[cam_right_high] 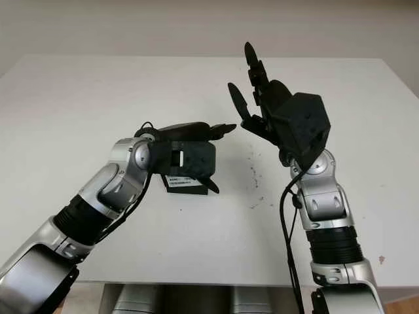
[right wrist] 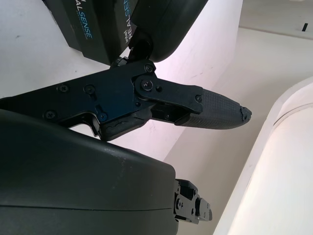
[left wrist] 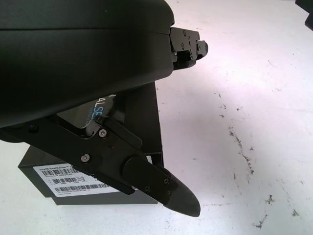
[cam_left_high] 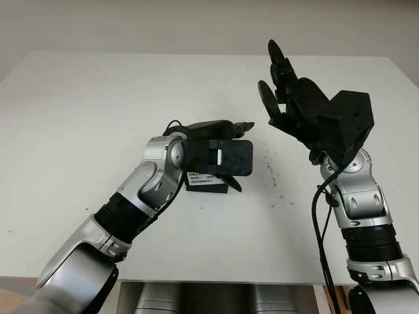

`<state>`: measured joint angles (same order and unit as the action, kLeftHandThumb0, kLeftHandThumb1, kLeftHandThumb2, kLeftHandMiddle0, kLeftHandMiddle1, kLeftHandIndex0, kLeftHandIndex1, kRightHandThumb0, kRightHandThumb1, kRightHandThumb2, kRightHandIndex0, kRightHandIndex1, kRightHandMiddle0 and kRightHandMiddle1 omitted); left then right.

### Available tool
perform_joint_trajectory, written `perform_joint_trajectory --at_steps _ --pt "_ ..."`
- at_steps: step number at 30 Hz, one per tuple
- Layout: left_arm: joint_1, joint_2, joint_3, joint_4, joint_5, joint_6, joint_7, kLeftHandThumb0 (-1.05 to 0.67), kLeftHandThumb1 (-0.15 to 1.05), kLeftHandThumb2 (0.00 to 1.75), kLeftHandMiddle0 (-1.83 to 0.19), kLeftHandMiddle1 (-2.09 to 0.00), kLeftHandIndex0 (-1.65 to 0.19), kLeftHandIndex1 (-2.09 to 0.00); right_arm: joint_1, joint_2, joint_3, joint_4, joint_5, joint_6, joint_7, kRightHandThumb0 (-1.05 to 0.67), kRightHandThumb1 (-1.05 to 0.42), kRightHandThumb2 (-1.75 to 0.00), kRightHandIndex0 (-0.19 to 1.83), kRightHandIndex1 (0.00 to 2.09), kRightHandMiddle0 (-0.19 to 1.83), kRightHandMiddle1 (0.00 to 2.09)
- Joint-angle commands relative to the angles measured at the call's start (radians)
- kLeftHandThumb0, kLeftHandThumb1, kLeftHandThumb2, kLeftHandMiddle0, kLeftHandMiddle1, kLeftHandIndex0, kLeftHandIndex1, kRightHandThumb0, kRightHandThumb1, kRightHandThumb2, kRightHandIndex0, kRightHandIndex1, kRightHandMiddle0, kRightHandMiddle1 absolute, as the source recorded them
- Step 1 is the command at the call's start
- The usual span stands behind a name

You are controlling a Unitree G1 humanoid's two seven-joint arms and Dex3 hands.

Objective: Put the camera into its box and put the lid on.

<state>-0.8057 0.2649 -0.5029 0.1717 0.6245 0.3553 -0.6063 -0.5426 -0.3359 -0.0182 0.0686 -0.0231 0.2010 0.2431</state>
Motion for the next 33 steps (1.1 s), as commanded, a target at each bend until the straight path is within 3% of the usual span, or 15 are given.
perform_joint_trajectory --at_steps 1,6,11,17,22,33 --pt "-0.016 0.010 -0.002 -0.009 0.005 -0.015 -0.002 -0.57 0.93 0.05 0.19 -0.62 0.06 -0.07 0.007 0.000 -0.009 -0.021 0.006 -0.004 0.003 -0.75 -1.05 -0.66 -0.19 0.02 -0.18 0.05" --pt "-0.009 0.037 -0.010 -0.032 0.011 -0.033 -0.048 -0.62 0.96 0.06 0.19 -0.65 0.09 -0.05 0.007 -0.003 -0.009 -0.016 0.006 -0.011 0.008 -0.74 -1.05 -0.66 -0.19 0.01 -0.19 0.05" --pt "0.017 0.046 -0.010 -0.078 0.012 -0.017 -0.085 -0.69 1.04 0.18 0.13 -0.26 0.15 -0.04 0.001 -0.002 -0.008 -0.017 0.002 -0.005 0.007 -0.76 -1.05 -0.66 -0.19 0.01 -0.18 0.04" --pt "0.039 0.055 -0.035 -0.121 0.036 -0.004 -0.111 -0.72 1.05 0.47 0.19 -0.04 0.19 0.00 -0.001 -0.006 -0.009 -0.012 0.000 -0.016 0.009 -0.77 -1.05 -0.66 -0.19 0.01 -0.18 0.04" --pt "0.070 0.095 -0.089 -0.161 0.101 -0.046 -0.137 -0.73 1.05 0.55 0.19 0.00 0.19 0.00 0.000 -0.013 -0.009 -0.024 -0.008 0.003 0.010 -0.79 -1.05 -0.67 -0.19 0.00 -0.19 0.04" --pt "0.192 0.136 -0.112 -0.175 0.154 -0.186 -0.107 -0.73 1.05 0.52 0.19 0.00 0.19 0.00 0.004 -0.009 -0.012 -0.031 -0.004 0.013 0.008 -0.79 -1.05 -0.66 -0.19 0.00 -0.18 0.04"
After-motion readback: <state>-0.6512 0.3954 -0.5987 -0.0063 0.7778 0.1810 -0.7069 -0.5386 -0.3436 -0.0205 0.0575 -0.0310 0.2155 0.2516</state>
